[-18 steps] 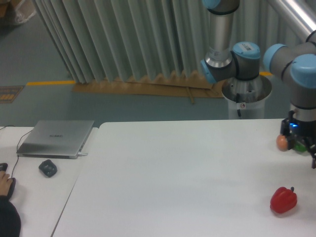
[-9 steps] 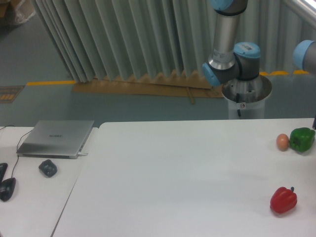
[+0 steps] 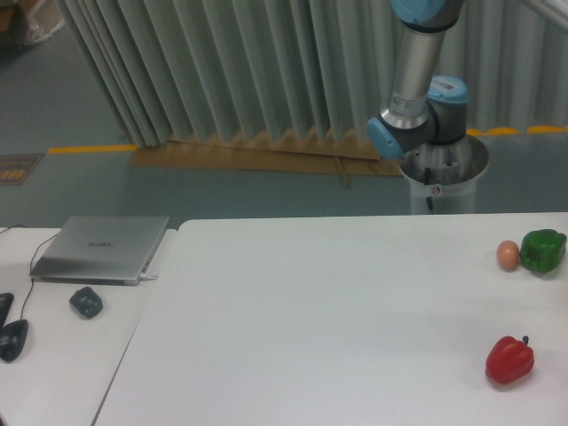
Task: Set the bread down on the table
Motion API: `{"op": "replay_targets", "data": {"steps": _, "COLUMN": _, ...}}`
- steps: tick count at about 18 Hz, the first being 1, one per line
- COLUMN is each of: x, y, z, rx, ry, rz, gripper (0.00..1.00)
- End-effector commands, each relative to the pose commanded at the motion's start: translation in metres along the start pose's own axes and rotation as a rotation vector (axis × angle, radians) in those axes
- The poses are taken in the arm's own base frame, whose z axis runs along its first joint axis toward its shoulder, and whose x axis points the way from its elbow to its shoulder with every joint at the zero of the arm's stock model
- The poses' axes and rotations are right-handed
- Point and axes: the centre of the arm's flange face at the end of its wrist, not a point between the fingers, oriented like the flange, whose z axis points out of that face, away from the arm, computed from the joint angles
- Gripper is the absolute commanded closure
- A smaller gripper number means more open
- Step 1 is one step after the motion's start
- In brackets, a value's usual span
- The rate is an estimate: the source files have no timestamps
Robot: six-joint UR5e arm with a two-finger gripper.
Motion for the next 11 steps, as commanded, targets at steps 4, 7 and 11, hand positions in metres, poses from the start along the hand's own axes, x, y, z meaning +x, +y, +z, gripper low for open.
{"op": "replay_targets", "data": {"steps": 4, "x": 0.001, "y": 0.012, "z": -0.003, "rx": -0.014, "ry": -0.01, "rz": -0.031, "gripper": 0.0}}
{"op": "replay_targets", "data": {"steps": 7, "x": 0.006, "y": 0.034, "z": -0.008, "rx": -0.068, "ry": -0.036, "rz": -0.148, "gripper": 0.0}}
{"op": "replay_targets", "data": {"steps": 11, "x": 0.01, "y": 0.048, "z": 0.012, "rx": -0.088, "ry": -0.017, "rz": -0.322, "gripper": 0.0}}
